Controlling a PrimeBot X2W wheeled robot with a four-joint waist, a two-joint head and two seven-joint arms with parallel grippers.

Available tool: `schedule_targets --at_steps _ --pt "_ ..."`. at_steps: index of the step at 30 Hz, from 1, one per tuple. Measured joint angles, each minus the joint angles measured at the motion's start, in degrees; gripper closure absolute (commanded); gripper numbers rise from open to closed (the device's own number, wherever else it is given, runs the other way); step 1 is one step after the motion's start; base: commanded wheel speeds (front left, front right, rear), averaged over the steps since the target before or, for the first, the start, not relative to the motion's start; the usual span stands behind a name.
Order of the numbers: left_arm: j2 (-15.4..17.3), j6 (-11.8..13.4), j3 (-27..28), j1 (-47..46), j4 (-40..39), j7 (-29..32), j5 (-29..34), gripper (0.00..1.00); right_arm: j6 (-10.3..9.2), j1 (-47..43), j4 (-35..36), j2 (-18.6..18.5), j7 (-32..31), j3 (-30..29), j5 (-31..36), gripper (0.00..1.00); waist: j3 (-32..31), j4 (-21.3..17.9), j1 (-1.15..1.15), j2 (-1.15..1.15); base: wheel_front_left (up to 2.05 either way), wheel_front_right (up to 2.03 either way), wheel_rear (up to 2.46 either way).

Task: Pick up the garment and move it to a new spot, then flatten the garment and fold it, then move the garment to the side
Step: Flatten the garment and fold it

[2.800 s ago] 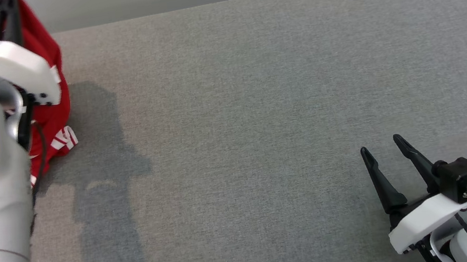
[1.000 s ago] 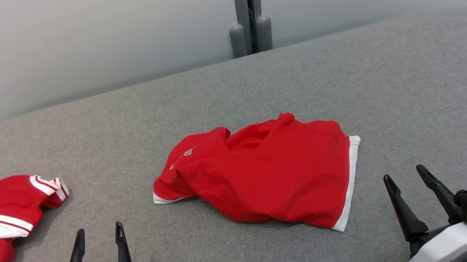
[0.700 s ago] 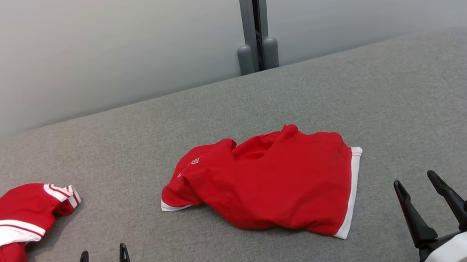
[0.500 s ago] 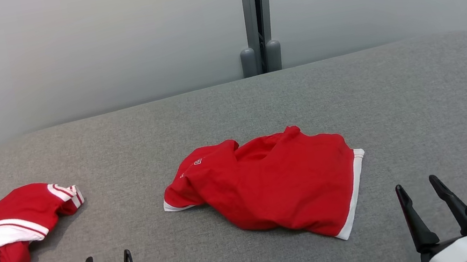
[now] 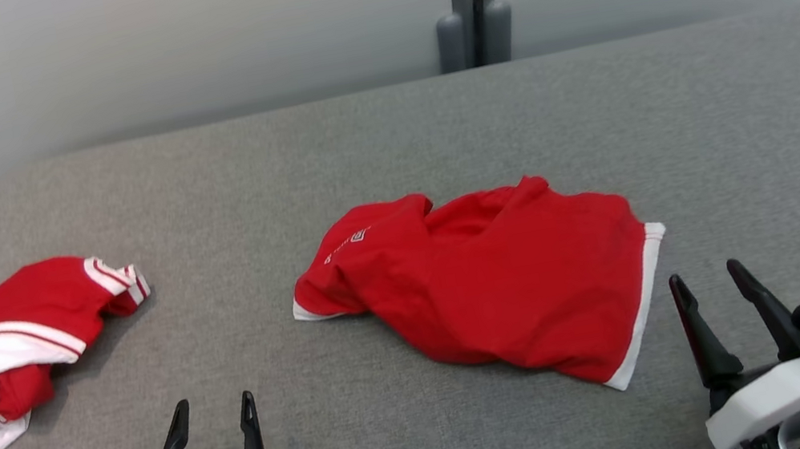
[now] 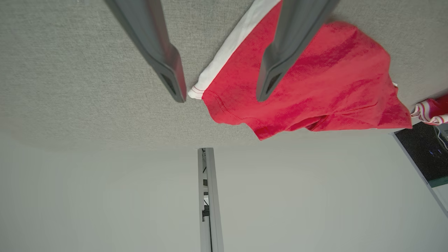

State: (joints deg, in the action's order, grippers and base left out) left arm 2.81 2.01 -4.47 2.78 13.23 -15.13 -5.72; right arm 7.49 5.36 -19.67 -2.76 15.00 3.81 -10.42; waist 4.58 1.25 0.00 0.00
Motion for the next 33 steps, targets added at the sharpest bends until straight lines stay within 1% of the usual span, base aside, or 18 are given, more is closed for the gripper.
schedule_targets --at_steps 4,11,13,16,25,27,29,32,33 --pt "0.01 -0.31 -0.97 -1.48 0.37 0.00 -0.94 0.00 0.00 3.65 -3.49 0.02 0.13 -1.22 -1.00 0.00 2.94 1.40 0.00 0.00 0.00 0.00 0.00" --pt "-0.02 -0.64 -2.49 -3.78 0.68 0.00 -1.45 0.00 0.00 9.55 -10.51 0.04 0.15 -5.09 -2.79 0.00 7.24 3.92 0.00 0.00 0.00 0.00 0.00" --pt "-0.01 -0.74 -2.87 -4.37 0.79 0.00 -1.48 0.00 0.00 11.02 -12.99 -0.09 0.14 -5.22 -2.77 0.00 8.09 4.55 0.00 0.00 0.00 0.00 0.00" --pt "-0.01 -1.00 -3.28 -4.55 1.16 0.00 -1.82 0.00 0.00 12.38 -15.97 0.11 0.14 -4.64 -3.33 0.00 8.84 5.26 0.00 0.00 0.00 0.00 0.00" --pt "-0.01 -1.22 -3.58 -5.41 1.37 0.00 -1.88 0.00 0.00 14.16 -19.46 0.05 0.15 -5.70 -3.25 0.01 9.31 5.79 0.00 0.00 0.00 0.00 0.00" --pt "-0.01 -1.26 -3.58 -5.42 1.36 0.00 -1.88 0.00 0.00 14.35 -19.93 0.03 0.15 -5.70 -3.25 0.10 9.40 5.81 0.00 0.00 0.00 0.00 0.00" --pt "-0.01 -1.38 -3.59 -5.45 1.36 0.00 -1.88 0.00 0.00 14.71 -20.17 0.04 0.14 -5.58 -3.26 0.13 9.46 5.79 0.00 0.00 0.00 0.00 0.00" --pt "-0.01 -1.42 -3.69 -5.55 1.37 0.00 -1.89 0.00 0.00 14.89 -20.63 0.02 0.15 -5.19 -3.45 0.24 9.52 5.80 0.00 0.00 0.00 0.00 0.00" --pt "-0.02 -1.42 -3.72 -5.56 1.40 0.00 -1.90 0.00 0.00 14.96 -20.80 0.03 0.15 -5.10 -3.50 0.36 9.54 5.82 0.00 0.00 0.00 0.00 0.00"
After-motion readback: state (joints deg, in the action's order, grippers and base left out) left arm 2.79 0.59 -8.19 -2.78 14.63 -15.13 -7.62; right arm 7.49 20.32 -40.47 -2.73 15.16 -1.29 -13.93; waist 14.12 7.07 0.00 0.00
